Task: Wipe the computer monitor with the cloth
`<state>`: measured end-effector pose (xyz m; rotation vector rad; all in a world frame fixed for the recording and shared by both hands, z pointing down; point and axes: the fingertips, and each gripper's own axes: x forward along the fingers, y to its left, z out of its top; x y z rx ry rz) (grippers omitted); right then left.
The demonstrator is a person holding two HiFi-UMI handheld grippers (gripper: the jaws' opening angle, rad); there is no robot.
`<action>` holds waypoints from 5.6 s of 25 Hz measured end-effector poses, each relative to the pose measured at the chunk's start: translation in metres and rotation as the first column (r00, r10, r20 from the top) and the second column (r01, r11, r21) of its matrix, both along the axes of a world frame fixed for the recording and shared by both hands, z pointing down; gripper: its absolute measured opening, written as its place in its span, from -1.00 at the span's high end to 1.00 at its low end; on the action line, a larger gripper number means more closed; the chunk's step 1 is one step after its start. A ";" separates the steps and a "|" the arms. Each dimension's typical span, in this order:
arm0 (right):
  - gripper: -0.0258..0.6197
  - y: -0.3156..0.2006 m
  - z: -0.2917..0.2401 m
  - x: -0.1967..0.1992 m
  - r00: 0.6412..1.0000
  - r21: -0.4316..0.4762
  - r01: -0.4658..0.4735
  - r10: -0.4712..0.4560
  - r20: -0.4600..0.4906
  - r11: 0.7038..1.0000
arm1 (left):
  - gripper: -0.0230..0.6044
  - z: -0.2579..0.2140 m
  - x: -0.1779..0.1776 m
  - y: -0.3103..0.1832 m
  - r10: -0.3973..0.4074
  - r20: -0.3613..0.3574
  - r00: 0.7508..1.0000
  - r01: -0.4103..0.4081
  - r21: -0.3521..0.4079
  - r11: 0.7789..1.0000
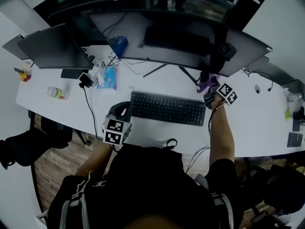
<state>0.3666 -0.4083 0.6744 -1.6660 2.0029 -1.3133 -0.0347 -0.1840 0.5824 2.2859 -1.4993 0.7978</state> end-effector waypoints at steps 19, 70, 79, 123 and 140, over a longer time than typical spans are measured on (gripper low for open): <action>0.72 -0.005 -0.002 -0.122 0.980 -0.047 0.075 -0.083 -0.181 0.996 | 0.88 -0.006 -0.101 0.010 -0.094 -0.036 0.995 0.094 0.015 0.995; 0.71 -0.021 -0.017 -0.585 0.848 -0.012 0.489 -0.478 -0.229 0.872 | 0.88 0.019 -0.353 -0.026 -0.174 -0.104 0.979 0.173 -0.011 0.985; 0.71 -0.015 -0.033 -0.594 0.876 -0.007 0.465 -0.461 -0.144 0.885 | 0.88 0.024 -0.348 -0.036 -0.148 -0.140 0.979 0.147 -0.016 0.989; 0.71 0.099 -0.396 -0.537 0.848 0.736 0.405 0.077 -0.524 0.542 | 0.88 0.006 -0.303 -0.040 -0.073 -0.180 0.981 0.080 0.031 0.996; 0.71 0.206 -0.280 -0.323 0.731 0.555 0.219 0.242 -0.638 0.802 | 0.88 -0.045 -0.158 -0.030 0.136 -0.158 0.978 -0.118 0.122 0.986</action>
